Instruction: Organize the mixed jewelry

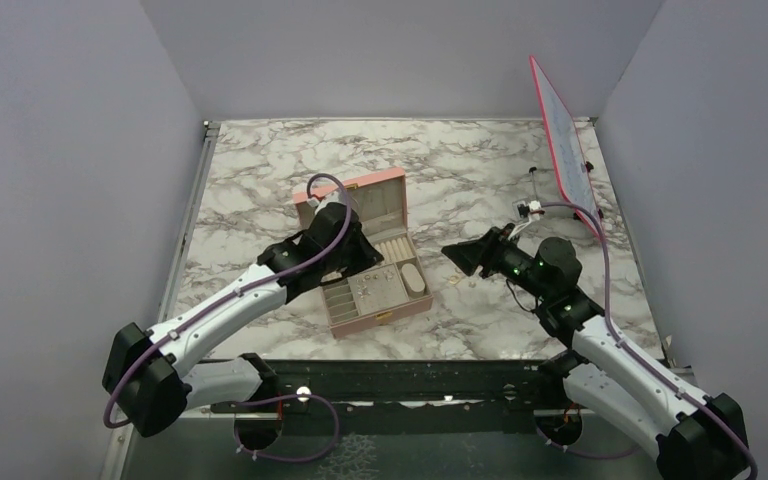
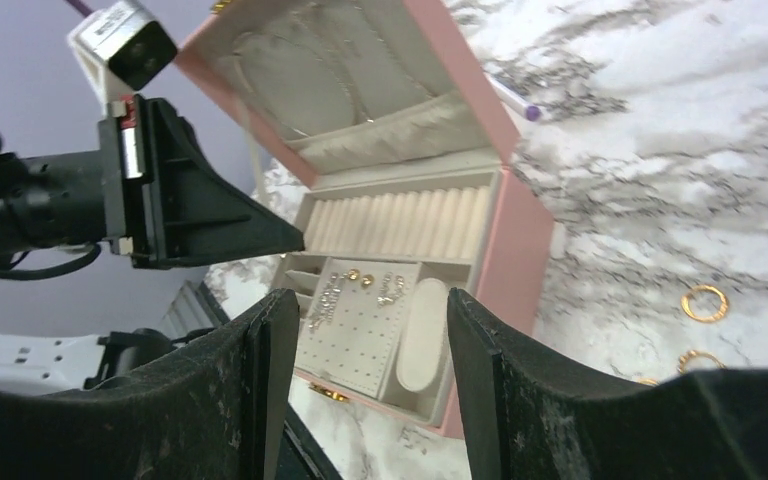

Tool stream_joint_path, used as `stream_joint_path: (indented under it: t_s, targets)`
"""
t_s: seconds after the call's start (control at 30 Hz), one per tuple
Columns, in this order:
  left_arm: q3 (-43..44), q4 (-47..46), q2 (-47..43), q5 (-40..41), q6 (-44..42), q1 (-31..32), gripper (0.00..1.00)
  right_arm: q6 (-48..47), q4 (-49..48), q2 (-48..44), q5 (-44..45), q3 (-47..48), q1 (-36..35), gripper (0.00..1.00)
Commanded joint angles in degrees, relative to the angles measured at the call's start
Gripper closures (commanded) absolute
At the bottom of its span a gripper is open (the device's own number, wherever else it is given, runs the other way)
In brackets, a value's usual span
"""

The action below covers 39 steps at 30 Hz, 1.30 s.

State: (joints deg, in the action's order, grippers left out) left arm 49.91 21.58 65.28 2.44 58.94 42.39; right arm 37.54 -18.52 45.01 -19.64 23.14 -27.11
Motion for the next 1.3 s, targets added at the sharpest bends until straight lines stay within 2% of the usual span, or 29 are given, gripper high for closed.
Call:
stream_joint_path:
  t_s: [0.0,0.43,1.27]
  targets:
    - [3.8,10.0,3.6,5.9,-7.0,1.5,1.00,0.5,5.3,0.4,6.5,1.2,-0.3,0.39]
    - [7.5,16.5,11.0,10.2,-9.2,5.2,1.00,1.9,5.6,2.9,7.9,0.1,-0.2,0.39]
    - [5.9,14.1,12.4,5.2,-9.5,5.3,1.00,2.2,6.1,4.9,8.9,-0.3,-0.2,0.40]
